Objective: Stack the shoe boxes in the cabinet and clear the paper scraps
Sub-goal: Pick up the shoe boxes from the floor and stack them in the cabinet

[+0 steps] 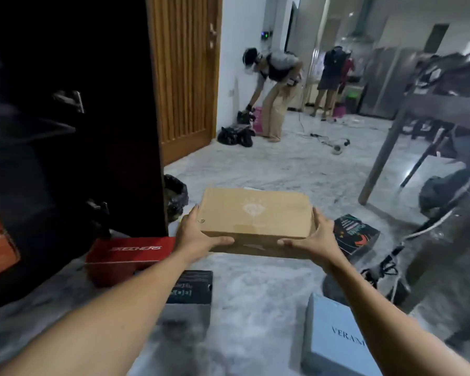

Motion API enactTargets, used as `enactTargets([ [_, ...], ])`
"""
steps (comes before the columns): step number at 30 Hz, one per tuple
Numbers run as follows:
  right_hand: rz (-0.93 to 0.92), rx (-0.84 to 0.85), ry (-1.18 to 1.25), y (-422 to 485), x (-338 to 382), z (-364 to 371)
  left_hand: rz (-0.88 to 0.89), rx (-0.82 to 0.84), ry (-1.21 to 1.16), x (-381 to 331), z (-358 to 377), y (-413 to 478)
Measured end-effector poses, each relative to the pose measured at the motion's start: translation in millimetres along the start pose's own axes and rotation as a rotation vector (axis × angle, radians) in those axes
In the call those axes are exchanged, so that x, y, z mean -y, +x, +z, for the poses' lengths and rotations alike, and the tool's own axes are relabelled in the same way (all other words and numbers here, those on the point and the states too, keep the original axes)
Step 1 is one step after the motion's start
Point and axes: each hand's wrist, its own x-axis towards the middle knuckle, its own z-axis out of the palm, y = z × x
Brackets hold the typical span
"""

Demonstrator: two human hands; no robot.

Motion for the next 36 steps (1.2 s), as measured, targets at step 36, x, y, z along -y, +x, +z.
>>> enactTargets([
  [36, -0.508, 0.414, 0.445, 101, 331, 531, 0.043, -0.639, -0.049, 80, -470, 172],
])
